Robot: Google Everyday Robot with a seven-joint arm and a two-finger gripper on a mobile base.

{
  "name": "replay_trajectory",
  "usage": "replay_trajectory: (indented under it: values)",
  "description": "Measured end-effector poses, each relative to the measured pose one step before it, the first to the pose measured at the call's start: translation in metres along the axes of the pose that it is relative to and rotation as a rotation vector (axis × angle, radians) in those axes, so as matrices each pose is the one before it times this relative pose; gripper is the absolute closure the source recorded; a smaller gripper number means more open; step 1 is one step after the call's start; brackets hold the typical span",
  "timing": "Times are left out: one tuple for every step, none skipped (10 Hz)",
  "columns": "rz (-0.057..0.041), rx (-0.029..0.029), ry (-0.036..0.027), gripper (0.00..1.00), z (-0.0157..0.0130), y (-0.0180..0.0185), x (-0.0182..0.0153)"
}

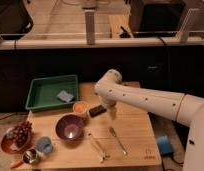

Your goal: Place eraser in tray

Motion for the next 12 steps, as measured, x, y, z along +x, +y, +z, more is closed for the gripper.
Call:
replay_trajectory:
  values:
    - [-0.00254, 0.00228, -0.00219, 0.2, 0.00309, -0.00161, 0.00024]
    - [0.00245, 0.00266, -0.00764, 0.2, 0.00617, -0.00099, -0.00039]
    - [0.00562, 0.00045, -0.00856, 0.2, 0.00869, 0.00053, 0.0005]
    - [0.00362, 0.00162, -0.00642, 0.2, 0.00597, -0.00055, -0.00005]
    - [0.00494, 0.00037, -0.00512, 0.2, 0.00491, -0.00082, 0.00068]
    - [0.00145, -0.00118, -0.00392, 0.2, 0.00302, -0.00053, -0.00008]
    - [0.00682, -0.00161, -0.00937, 0.2, 0.00716, 0.00042, 0.00093]
    - [0.00468, -0.00302, -0.00621, 0.2, 0.00688, 0.00116, 0.00133]
    - [0.00352, -0.00319, -0.00679, 0.2, 0.00505, 0.00005, 0.00094]
    - [0.00268, -0.00277, -0.00503, 0.2, 0.00443, -0.00043, 0.00123]
    - [0.00389, -0.00406, -0.00652, 0.2, 0.00292, -0.00017, -0.00043]
    - [-0.00112, -0.00662, -0.00666, 0.2, 0.005, -0.0015, -0.0025]
